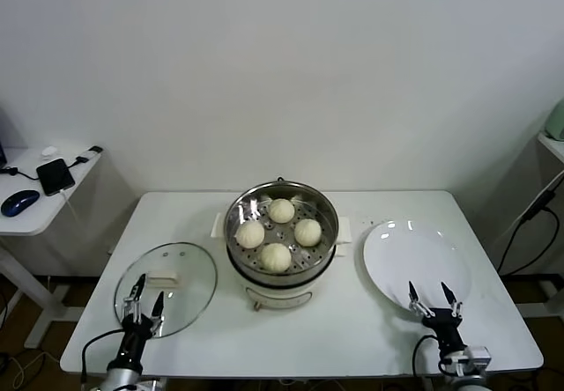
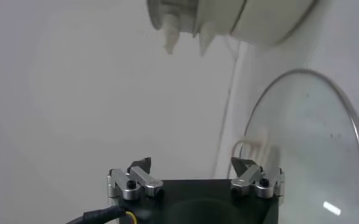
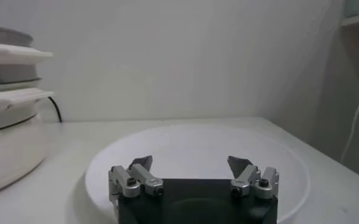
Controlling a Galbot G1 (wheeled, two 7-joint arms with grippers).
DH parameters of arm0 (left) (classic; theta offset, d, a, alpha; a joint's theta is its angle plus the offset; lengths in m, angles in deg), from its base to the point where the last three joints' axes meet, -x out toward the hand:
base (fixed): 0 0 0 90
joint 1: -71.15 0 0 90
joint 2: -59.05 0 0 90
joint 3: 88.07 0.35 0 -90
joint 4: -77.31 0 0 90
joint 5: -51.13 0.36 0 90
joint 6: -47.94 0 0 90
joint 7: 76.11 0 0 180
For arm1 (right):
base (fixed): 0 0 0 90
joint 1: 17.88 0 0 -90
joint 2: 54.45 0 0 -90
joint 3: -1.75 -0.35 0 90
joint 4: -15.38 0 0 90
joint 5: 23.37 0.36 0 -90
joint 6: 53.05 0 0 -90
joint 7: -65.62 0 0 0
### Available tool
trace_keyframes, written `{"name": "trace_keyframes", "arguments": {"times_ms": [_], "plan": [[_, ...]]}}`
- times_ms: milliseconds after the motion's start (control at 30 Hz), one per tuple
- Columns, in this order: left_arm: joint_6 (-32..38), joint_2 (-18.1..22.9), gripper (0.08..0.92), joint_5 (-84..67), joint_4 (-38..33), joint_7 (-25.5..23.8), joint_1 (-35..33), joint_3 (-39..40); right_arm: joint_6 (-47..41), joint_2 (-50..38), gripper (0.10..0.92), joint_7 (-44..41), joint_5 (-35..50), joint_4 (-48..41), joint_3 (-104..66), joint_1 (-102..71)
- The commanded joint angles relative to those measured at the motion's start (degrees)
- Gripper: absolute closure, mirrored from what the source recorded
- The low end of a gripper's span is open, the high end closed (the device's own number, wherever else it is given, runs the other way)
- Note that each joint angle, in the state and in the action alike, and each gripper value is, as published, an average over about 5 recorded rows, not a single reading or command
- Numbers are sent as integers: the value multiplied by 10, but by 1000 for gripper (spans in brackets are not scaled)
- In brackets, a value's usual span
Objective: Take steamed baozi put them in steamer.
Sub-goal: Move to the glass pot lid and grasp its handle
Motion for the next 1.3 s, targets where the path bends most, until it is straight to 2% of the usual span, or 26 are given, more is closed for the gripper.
{"name": "trace_keyframes", "arguments": {"times_ms": [33, 400, 900, 1000, 1300], "plan": [[-45, -3, 177, 102, 42, 26, 23, 0, -11, 19, 203, 8, -20, 12, -16, -17], [-61, 3, 177, 136, 87, 31, 73, 13, -13, 26, 203, 10, -22, 20, -19, -23], [-80, -10, 180, 110, 108, -6, 125, 31, -14, 32, 203, 7, -38, 12, -23, -20], [-87, -10, 220, 102, 110, -11, 125, 36, -14, 34, 203, 6, -41, 10, -21, -19], [-100, -5, 472, 99, 136, -20, 129, 42, -13, 41, 203, 5, -51, 8, -18, -16]]}}
